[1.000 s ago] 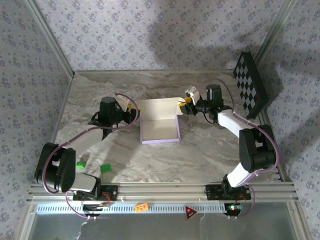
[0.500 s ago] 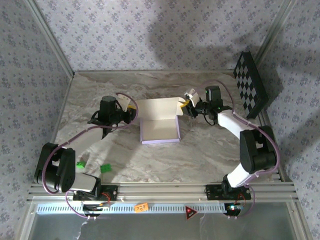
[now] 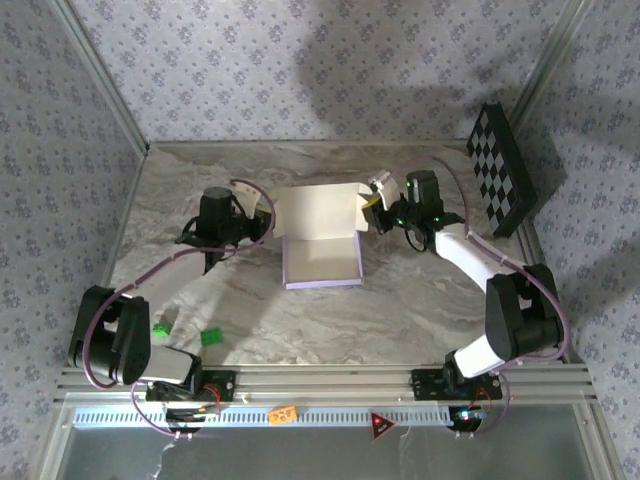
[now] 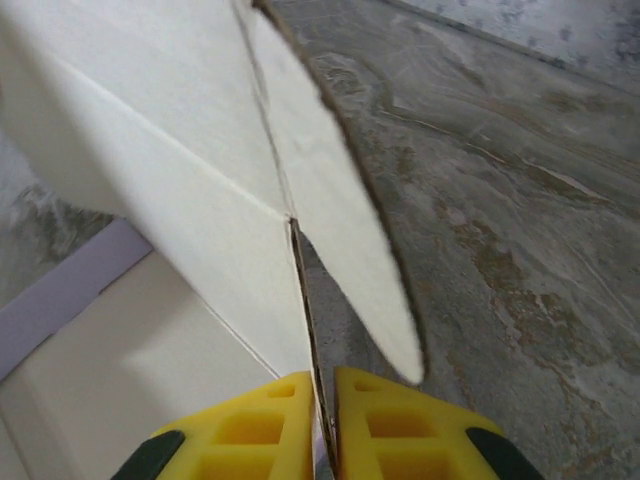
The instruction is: Fold the paper box
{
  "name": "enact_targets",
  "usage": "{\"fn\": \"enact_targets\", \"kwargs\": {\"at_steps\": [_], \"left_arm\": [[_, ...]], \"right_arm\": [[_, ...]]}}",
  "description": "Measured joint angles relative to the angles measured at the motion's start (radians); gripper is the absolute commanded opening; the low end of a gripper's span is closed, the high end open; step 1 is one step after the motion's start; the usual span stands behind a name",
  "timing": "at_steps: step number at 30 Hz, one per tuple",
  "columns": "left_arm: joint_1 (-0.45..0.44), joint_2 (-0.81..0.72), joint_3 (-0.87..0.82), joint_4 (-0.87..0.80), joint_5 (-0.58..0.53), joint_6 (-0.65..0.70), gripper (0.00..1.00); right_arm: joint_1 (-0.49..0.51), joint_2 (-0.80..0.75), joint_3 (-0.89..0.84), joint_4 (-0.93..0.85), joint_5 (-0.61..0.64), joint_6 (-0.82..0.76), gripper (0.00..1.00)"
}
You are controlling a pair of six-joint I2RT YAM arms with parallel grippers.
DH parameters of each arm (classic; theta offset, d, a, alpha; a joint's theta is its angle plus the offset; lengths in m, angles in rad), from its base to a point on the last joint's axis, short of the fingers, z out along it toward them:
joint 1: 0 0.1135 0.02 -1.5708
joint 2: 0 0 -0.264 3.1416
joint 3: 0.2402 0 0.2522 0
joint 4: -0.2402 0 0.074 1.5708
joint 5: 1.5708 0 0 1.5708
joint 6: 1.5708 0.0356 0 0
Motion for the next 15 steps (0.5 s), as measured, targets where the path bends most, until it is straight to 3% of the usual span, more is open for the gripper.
{"fn": "enact_targets", "kwargs": {"at_steps": [7, 15], "left_arm": [[-0.036, 0.027, 0.042, -0.005, -0.027, -0.074, 0.11], [-0.093, 0.06, 0.084, -0.003, -0.139, -0.149, 0.11]], "right_arm": [[0.098, -0.044, -0.009, -0.007, 0.285, 0.248, 0.13], [0.261, -0.071, -0.04, 0.0, 0.653, 0.462, 0.1]]}}
